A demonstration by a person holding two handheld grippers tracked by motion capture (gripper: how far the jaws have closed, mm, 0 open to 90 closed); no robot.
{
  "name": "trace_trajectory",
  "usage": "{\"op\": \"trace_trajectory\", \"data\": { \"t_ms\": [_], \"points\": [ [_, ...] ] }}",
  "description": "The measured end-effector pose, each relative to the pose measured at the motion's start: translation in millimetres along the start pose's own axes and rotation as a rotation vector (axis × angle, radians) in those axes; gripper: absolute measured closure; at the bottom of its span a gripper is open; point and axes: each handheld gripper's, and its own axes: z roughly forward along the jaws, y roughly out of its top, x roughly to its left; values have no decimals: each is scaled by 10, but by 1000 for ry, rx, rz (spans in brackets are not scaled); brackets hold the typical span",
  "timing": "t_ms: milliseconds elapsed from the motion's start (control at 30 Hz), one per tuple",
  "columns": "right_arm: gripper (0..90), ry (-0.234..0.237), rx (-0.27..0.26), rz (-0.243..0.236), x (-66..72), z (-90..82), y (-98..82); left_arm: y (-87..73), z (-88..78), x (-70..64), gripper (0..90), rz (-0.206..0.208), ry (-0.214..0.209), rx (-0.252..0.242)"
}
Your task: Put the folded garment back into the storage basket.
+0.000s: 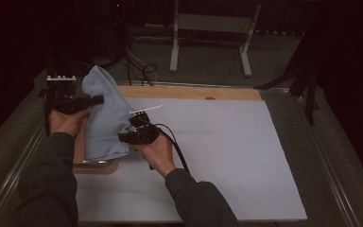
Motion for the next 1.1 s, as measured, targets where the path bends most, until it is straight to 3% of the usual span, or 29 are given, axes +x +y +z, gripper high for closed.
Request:
{"op": "trace_trajectory", "data": {
  "t_ms": [1100],
  "points": [
    [793,10,22,24,223,414,-10,-93,-94,165,822,-26,47,7]
  ]
}}
